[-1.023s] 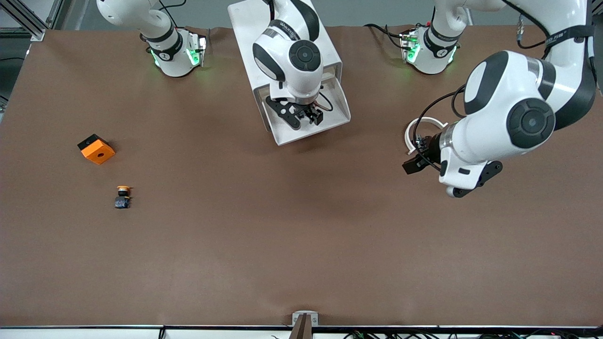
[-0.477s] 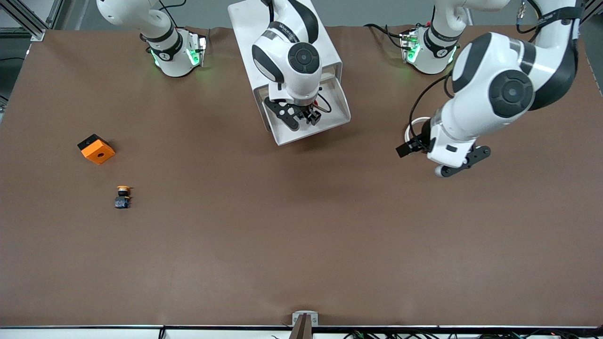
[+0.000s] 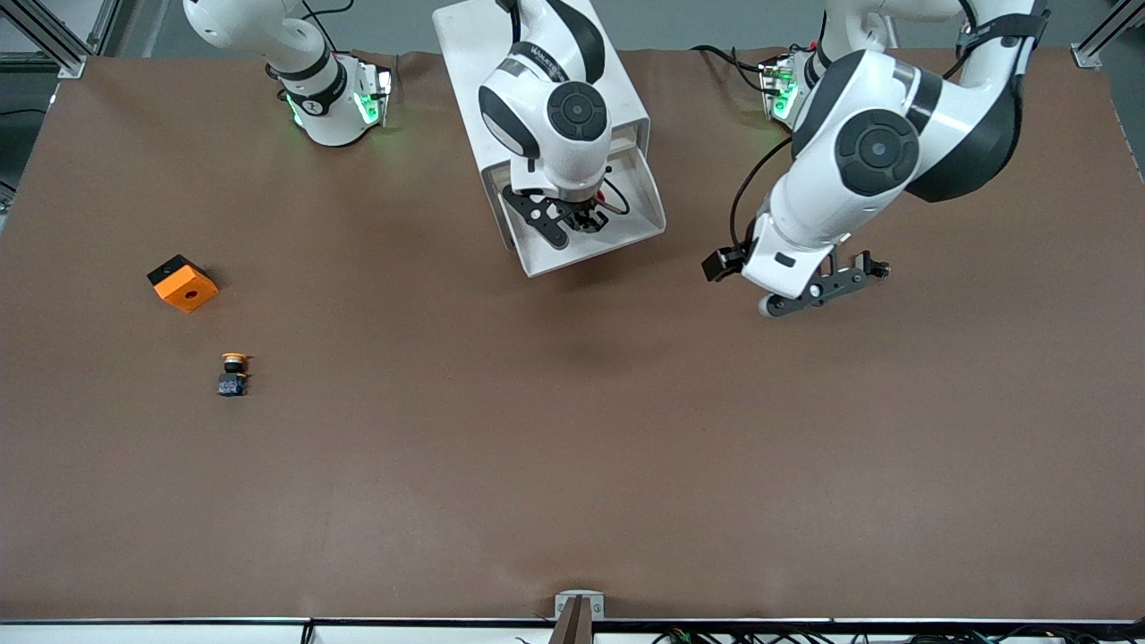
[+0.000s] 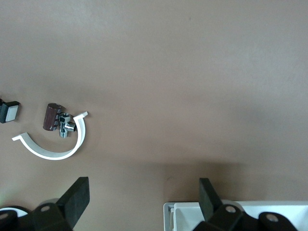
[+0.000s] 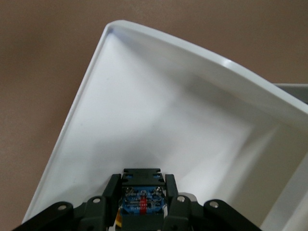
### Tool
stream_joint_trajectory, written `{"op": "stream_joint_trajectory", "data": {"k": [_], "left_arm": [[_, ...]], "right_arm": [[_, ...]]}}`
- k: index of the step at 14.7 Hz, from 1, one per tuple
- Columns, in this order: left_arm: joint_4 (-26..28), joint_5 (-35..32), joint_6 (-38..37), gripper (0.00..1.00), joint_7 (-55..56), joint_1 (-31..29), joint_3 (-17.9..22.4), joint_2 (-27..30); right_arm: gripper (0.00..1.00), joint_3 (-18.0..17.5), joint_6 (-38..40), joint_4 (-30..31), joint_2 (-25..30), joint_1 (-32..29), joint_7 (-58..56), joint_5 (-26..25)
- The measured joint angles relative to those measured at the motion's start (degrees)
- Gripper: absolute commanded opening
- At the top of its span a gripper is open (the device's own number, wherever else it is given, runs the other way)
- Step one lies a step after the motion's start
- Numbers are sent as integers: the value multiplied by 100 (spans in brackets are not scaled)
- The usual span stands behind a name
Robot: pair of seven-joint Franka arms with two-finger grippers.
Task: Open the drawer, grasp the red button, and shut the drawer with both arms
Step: 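Lift the red button out with the right gripper while the left gripper withdraws, then push the drawer shut with the left gripper while the right gripper carries the button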
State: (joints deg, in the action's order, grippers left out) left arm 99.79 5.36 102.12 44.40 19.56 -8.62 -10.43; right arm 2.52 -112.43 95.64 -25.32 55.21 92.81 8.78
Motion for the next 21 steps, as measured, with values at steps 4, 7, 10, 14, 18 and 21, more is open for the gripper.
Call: {"op": "stream_joint_trajectory", "data": {"k": [4,7,10,14,18,21], "left_arm": [[129,-1,15,100,-25,9,-159,-131],[138,-2,91,100,-27,77,-262,-320],[167,-4,467,100,-42,222,-287,-481],[283,-120,1308,100,-46,611,-300,-761],[309,-135,1978,100,-46,947,-307,-1245],[309,-135,2091,100,-5,1192,-310,-1528]], "right_arm": [[28,23,118,-168,-2,-150,1,30],[28,35,864,-667,2,-479,-11,97],[28,51,1718,-1193,35,-1042,-510,430],[28,85,2779,-1553,179,-2141,-2422,673],[29,112,3151,-1537,297,-3033,-4474,515],[29,114,3153,-1436,295,-3466,-5879,-85]]}}
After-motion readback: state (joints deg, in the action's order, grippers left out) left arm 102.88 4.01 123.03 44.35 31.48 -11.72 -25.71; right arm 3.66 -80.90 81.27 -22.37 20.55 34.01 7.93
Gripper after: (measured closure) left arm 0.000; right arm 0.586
